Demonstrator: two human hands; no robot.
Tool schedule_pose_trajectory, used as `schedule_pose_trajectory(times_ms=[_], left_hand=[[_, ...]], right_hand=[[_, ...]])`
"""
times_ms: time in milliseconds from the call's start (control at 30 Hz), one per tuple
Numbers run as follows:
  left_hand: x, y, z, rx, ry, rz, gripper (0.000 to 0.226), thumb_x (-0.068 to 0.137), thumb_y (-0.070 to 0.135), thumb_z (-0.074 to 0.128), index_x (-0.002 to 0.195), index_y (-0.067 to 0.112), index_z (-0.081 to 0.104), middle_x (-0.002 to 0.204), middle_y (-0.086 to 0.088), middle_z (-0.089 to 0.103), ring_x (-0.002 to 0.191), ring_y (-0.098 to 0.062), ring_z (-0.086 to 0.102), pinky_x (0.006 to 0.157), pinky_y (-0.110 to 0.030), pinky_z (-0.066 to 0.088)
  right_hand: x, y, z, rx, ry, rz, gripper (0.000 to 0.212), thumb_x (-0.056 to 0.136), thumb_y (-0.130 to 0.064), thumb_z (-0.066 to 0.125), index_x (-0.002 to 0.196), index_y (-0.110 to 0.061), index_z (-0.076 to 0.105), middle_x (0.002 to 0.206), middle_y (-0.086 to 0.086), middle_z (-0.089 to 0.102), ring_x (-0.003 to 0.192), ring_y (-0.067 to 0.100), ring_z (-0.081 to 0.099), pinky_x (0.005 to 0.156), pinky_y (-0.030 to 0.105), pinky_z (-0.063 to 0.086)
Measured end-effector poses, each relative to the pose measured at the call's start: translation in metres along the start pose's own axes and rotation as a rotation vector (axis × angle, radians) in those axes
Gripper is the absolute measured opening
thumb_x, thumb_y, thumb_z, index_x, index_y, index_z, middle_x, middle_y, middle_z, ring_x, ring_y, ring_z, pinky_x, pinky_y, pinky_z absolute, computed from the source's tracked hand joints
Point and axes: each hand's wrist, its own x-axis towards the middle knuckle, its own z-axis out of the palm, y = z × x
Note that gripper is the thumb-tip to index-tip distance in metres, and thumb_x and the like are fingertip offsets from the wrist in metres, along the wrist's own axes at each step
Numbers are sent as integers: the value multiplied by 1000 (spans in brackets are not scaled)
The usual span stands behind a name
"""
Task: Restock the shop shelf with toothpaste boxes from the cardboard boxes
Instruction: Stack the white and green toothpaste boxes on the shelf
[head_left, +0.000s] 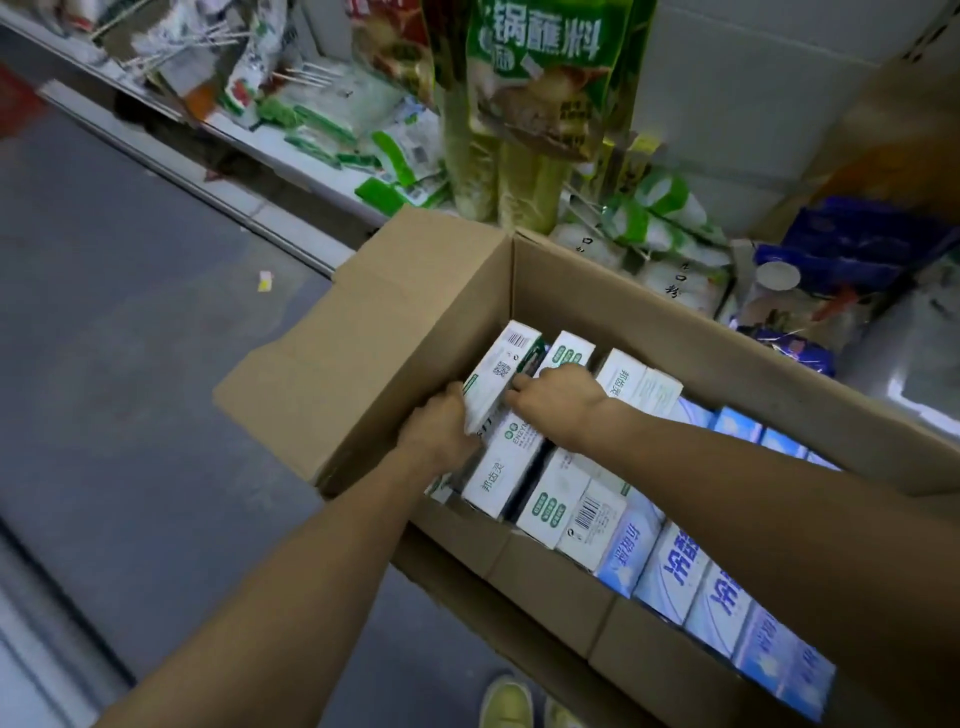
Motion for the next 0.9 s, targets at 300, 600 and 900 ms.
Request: schedule_pose_trajectory(times_ms=[300, 600, 900], left_hand=[[-49, 9, -36, -151, 70, 8, 56, 80, 33, 71, 128, 21, 44, 123, -3, 62, 105, -26, 63, 86, -40, 54], [-135, 35, -89, -656, 219, 101, 50, 85, 29, 66, 130, 33, 44, 118, 4, 62, 91, -19, 67, 79, -46, 57], [-224, 97, -121, -951, 113, 348, 42, 96, 8, 54, 118, 43, 62, 143, -8, 50, 133, -29, 45, 105, -46, 44]], right_hand=[[-57, 39, -25, -113, 316, -82, 36, 51, -17, 86, 81, -24, 68, 78, -2, 62, 62, 21, 60, 50, 28, 40], [-179, 82, -109, 385, 78, 145, 40, 77, -49, 63, 115, -37, 58, 108, -10, 58, 109, 14, 43, 88, 36, 34], [-313, 87, -183, 1150, 162, 299, 21, 81, -29, 74, 100, -20, 75, 97, 2, 74, 94, 26, 68, 87, 48, 54]])
